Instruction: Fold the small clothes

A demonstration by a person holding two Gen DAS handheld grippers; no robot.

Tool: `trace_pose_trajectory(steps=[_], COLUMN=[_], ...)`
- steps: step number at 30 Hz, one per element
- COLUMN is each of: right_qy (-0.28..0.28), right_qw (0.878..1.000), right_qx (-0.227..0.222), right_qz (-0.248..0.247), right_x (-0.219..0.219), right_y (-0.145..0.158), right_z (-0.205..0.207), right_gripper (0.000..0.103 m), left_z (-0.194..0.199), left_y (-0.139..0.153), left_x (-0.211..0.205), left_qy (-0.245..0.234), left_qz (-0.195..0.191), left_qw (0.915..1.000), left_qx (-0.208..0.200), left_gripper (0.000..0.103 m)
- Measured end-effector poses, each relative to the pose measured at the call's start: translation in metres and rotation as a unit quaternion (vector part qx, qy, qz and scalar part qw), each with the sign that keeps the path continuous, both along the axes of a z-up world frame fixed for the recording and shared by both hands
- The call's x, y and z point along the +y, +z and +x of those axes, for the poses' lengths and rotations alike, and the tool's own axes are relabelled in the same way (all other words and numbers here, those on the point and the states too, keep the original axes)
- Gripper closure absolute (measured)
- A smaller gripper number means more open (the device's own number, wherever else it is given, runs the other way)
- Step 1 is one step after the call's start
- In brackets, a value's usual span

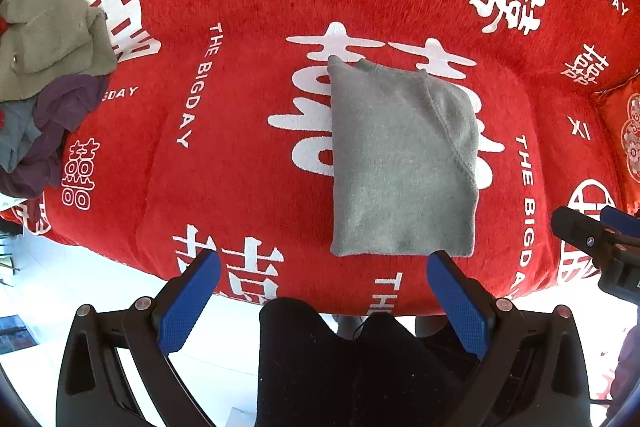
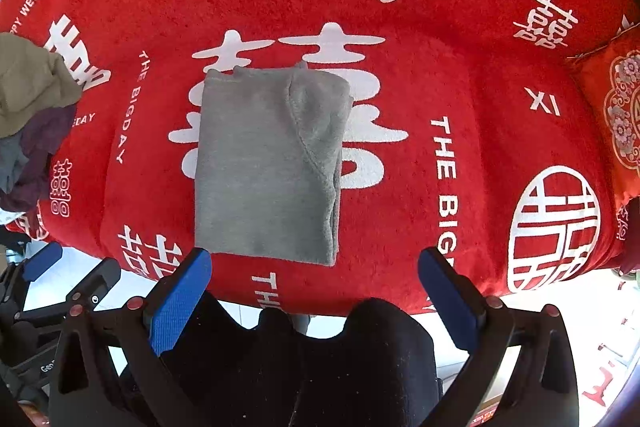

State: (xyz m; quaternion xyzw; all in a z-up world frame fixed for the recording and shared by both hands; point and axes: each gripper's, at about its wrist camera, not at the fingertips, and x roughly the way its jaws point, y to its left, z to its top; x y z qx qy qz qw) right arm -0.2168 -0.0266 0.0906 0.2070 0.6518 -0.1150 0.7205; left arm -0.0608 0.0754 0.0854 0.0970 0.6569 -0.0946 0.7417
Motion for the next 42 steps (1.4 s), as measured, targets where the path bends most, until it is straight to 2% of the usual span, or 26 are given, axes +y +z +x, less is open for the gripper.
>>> trace_pose_trajectory(steps=[42], right_qy=[0.012], right_qw=[1.000], right_qx=[-0.001], right_qz=[-0.006], right_x=[0.011], right_y=[0.001], right_z=[0.001], right_gripper=[0.000], left_z=[-0.001], left_y=[-0.002], left_x=[0.004], left_qy=[0.005], left_qz=[0.009], left_qw=[0.9999], left_qx=[-0.005], left_gripper=[0.000])
